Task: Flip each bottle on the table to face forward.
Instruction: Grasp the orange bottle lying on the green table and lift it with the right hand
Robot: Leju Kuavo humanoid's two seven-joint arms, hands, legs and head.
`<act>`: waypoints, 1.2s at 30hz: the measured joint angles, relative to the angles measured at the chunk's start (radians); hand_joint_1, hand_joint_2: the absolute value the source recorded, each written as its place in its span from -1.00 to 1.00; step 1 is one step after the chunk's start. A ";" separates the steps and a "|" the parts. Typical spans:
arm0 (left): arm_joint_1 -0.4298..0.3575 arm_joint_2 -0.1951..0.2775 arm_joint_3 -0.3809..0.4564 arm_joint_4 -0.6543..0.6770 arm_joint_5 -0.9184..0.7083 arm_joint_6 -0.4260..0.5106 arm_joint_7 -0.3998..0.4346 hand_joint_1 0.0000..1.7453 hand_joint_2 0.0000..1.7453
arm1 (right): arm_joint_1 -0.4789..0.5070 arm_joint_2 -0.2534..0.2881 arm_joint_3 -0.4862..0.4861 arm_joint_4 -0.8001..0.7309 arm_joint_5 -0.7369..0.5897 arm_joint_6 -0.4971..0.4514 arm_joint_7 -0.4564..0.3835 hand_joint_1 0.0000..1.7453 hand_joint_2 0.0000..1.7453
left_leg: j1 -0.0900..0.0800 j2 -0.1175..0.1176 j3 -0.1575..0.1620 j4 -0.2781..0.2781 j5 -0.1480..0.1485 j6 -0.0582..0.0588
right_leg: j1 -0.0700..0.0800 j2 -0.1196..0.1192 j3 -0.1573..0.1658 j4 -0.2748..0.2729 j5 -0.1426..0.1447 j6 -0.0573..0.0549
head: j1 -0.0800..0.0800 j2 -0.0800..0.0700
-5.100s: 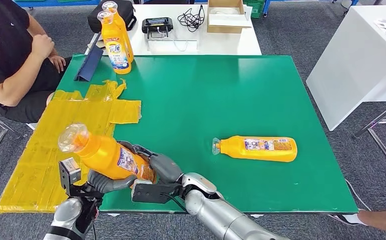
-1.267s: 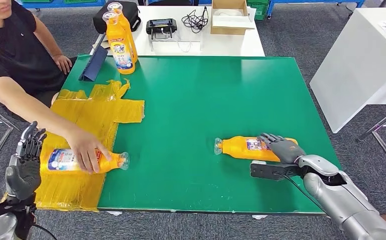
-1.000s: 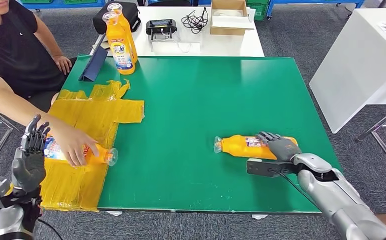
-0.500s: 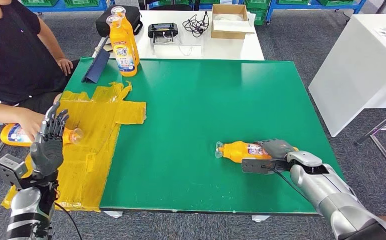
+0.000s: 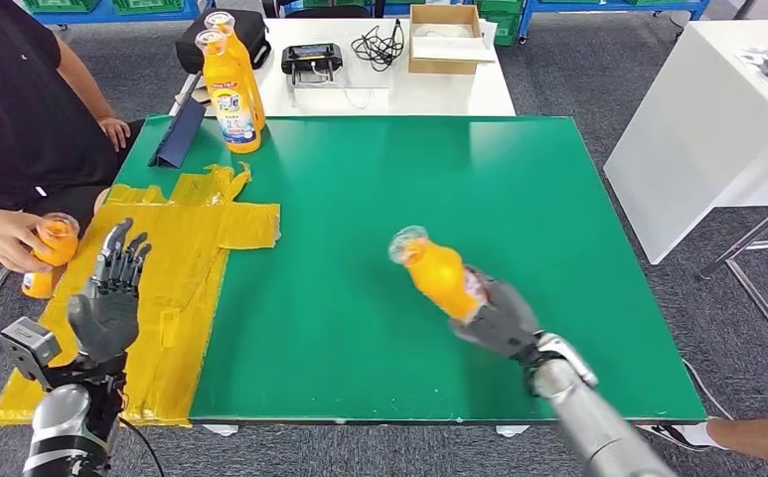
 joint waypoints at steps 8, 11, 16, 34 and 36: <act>0.029 -0.017 -0.012 -0.008 0.015 0.002 0.006 -1.00 -1.00 | 0.122 0.072 -0.178 -0.212 -0.015 0.033 -0.008 1.00 1.00 | 0.000 -0.009 -0.013 0.000 0.005 -0.001 | 0.000 -0.010 -0.010 0.001 0.000 0.000 | 0.001 0.000; 0.037 -0.026 -0.018 -0.020 0.029 -0.007 0.013 -1.00 -0.50 | 0.144 0.094 -0.213 -0.259 -0.046 0.060 -0.036 1.00 1.00 | -0.001 -0.009 -0.014 0.000 0.004 0.000 | -0.001 -0.009 -0.011 0.001 0.000 0.000 | 0.001 0.000; 0.085 -0.062 -0.069 -0.095 0.039 0.018 0.052 -1.00 1.00 | 0.156 0.155 -0.230 -0.357 -0.016 0.086 -0.011 1.00 1.00 | -0.001 -0.008 -0.016 0.000 0.004 0.000 | -0.001 -0.009 -0.013 0.001 0.000 0.000 | 0.001 0.000; 0.120 -0.124 -0.388 -0.206 0.003 0.167 0.128 -1.00 1.00 | -0.016 0.432 0.150 -0.061 0.122 0.061 0.104 1.00 1.00 | -0.002 -0.008 -0.017 0.000 0.005 -0.001 | -0.001 -0.008 -0.015 0.002 0.000 0.000 | 0.001 0.000; 0.120 -0.123 -0.397 -0.208 0.005 0.171 0.130 -1.00 1.00 | -0.021 0.438 0.182 -0.038 0.114 0.053 0.108 1.00 1.00 | -0.002 -0.008 -0.017 0.000 0.005 -0.001 | -0.001 -0.009 -0.015 0.002 0.000 0.000 | 0.001 0.000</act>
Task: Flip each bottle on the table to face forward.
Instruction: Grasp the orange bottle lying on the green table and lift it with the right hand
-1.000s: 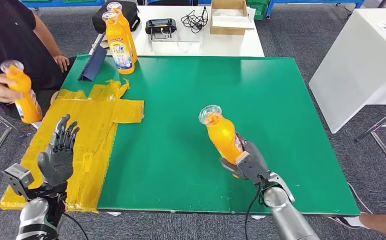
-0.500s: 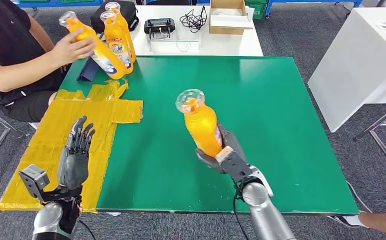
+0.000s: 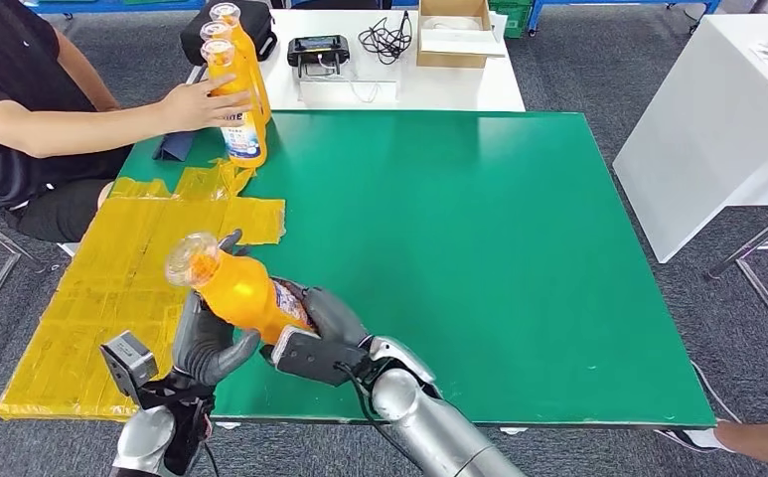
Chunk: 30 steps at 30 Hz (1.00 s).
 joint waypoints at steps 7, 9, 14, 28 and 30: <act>0.000 0.000 -0.011 -0.002 0.001 0.001 0.000 -1.00 1.00 | -0.012 0.007 0.040 0.043 -0.007 -0.009 0.000 1.00 1.00 | 0.000 0.000 0.001 0.000 0.000 0.000 | 0.000 0.000 0.000 0.000 0.000 0.000 | 0.000 0.000; 0.000 0.000 -0.011 -0.002 0.001 0.001 0.000 -1.00 1.00 | -0.016 0.007 0.044 0.049 -0.009 -0.010 0.000 1.00 1.00 | 0.000 0.000 0.001 0.000 0.000 0.000 | 0.000 0.000 0.000 0.000 0.000 0.000 | 0.000 0.000; 0.001 0.000 -0.011 -0.002 0.002 0.001 0.001 -1.00 1.00 | -0.023 0.008 0.048 0.060 -0.010 -0.011 0.000 1.00 1.00 | 0.000 0.000 0.001 0.000 0.000 0.000 | 0.000 0.000 0.000 0.000 0.000 0.000 | 0.000 0.000; -0.018 0.021 0.012 0.044 0.173 -0.072 0.071 1.00 1.00 | -0.049 0.009 0.195 0.149 -0.094 -0.033 0.042 1.00 1.00 | 0.000 0.000 0.001 0.000 0.000 0.000 | 0.000 0.000 -0.001 0.000 0.000 0.000 | 0.000 0.000; -0.024 0.024 0.013 0.059 0.165 -0.072 0.083 1.00 1.00 | -0.058 0.009 0.214 0.158 -0.108 -0.036 0.049 1.00 1.00 | 0.000 0.000 0.000 0.000 0.000 0.000 | 0.000 0.000 -0.001 0.000 0.000 0.000 | 0.000 0.000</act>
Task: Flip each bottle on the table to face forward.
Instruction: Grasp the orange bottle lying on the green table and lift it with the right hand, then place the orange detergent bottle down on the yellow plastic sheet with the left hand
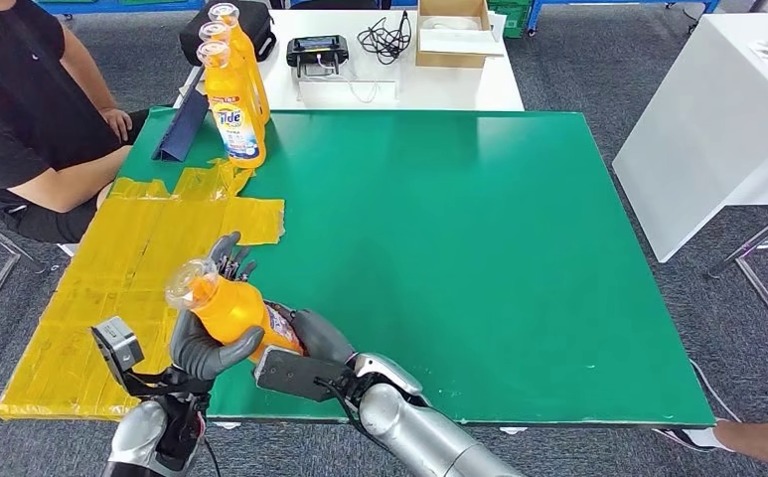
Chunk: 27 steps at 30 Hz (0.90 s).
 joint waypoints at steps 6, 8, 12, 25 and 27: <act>-0.012 0.010 0.000 0.039 0.010 -0.015 0.014 1.00 1.00 | -0.024 -0.001 0.046 0.019 -0.045 -0.008 0.007 1.00 1.00 | 0.000 0.001 0.000 0.000 0.000 0.000 | 0.000 0.001 0.000 0.000 0.000 0.000 | 0.000 0.000; -0.015 0.012 0.000 0.046 0.017 -0.020 0.015 1.00 1.00 | -0.030 -0.001 0.054 0.025 -0.051 -0.011 0.007 1.00 1.00 | 0.000 0.001 0.000 0.000 0.000 0.000 | 0.000 0.001 0.000 0.000 0.000 0.000 | 0.000 0.000; -0.021 0.016 0.000 0.058 0.035 -0.032 0.021 1.00 1.00 | -0.036 -0.001 0.064 0.035 -0.062 -0.016 0.006 1.00 1.00 | 0.000 0.001 0.000 0.000 0.000 0.000 | 0.000 0.001 0.000 0.000 0.000 0.000 | 0.000 0.000; -0.037 0.019 0.000 0.072 -0.002 -0.017 -0.004 1.00 1.00 | -0.048 -0.001 0.064 0.040 -0.054 -0.026 -0.001 -1.00 0.50 | 0.000 0.001 0.000 0.000 0.000 0.000 | 0.000 0.000 0.000 0.000 0.000 0.000 | 0.000 0.000; -0.038 0.019 -0.001 0.067 -0.088 0.045 -0.037 1.00 1.00 | -0.049 -0.001 0.057 0.040 -0.028 -0.044 -0.008 -1.00 -0.50 | 0.000 0.001 0.000 0.000 0.000 0.000 | 0.000 0.000 0.000 0.000 0.000 0.000 | 0.000 0.000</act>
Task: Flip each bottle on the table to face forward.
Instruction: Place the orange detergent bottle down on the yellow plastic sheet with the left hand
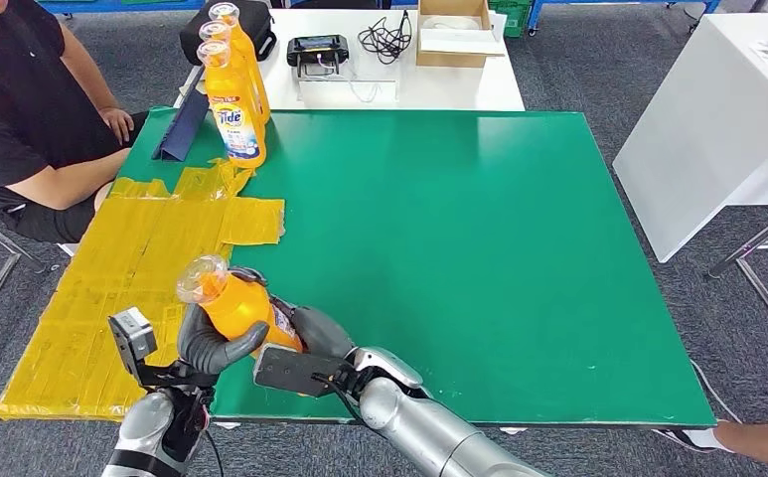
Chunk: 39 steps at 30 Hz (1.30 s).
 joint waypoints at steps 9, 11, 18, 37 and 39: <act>-0.033 0.013 0.078 -0.036 -0.570 0.548 -0.090 1.00 1.00 | 0.030 -0.102 -0.153 -0.147 0.114 0.014 -0.046 -1.00 -1.00 | 0.000 -0.001 0.000 0.000 0.000 0.000 | 0.000 0.000 0.000 0.000 0.000 0.000 | 0.000 0.000; -0.029 0.020 0.110 -0.036 -0.608 0.587 -0.101 1.00 1.00 | 0.050 -0.140 -0.195 -0.198 0.126 0.026 -0.057 -1.00 -1.00 | 0.000 -0.001 0.000 0.000 0.000 0.000 | 0.000 0.000 0.000 0.000 0.000 0.000 | 0.000 0.000; -0.018 0.025 0.153 -0.039 -0.647 0.621 -0.107 1.00 1.00 | 0.088 -0.196 -0.260 -0.293 0.141 0.034 -0.062 -1.00 -1.00 | 0.000 -0.001 0.000 0.000 0.000 0.000 | 0.000 0.000 0.000 0.000 0.000 0.000 | 0.000 0.000; -0.016 0.133 0.215 0.192 -1.268 0.960 0.091 1.00 1.00 | 0.223 -0.415 -0.467 -0.600 0.119 0.083 -0.116 -1.00 -1.00 | 0.000 0.001 0.000 0.000 0.000 0.000 | -0.001 0.002 0.000 0.000 0.000 0.000 | 0.000 0.000; -0.023 0.136 0.215 0.212 -1.285 0.959 0.103 1.00 1.00 | 0.224 -0.420 -0.472 -0.606 0.118 0.083 -0.117 -1.00 -1.00 | 0.000 0.001 0.000 0.000 0.000 0.000 | -0.001 0.002 0.000 0.000 0.000 0.000 | 0.000 0.000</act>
